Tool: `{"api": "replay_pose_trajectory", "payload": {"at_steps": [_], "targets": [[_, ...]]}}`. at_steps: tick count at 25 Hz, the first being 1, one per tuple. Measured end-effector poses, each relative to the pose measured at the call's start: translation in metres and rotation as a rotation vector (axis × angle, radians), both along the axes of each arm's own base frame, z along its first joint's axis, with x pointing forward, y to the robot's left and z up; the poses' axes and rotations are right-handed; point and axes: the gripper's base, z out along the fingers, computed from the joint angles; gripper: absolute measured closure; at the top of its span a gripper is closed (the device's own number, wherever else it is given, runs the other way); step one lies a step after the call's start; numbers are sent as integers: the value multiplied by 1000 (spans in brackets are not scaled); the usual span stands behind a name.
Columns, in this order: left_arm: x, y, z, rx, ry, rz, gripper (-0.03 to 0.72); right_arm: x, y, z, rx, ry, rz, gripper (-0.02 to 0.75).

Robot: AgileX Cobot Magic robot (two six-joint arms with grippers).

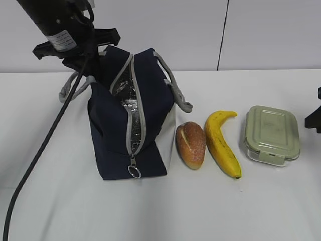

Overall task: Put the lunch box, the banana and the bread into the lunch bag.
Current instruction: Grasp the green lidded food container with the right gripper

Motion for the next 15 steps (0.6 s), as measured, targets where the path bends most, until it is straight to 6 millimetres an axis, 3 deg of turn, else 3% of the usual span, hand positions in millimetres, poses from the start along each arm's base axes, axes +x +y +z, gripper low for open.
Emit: {"api": "replay_pose_trajectory", "payload": {"at_steps": [5, 15], "targets": [[0, 0, 0, 1, 0, 0, 688, 12, -12, -21, 7, 78, 31, 506], [0, 0, 0, 1, 0, 0, 688, 17, -10, -21, 56, 82, 30, 506]]}}
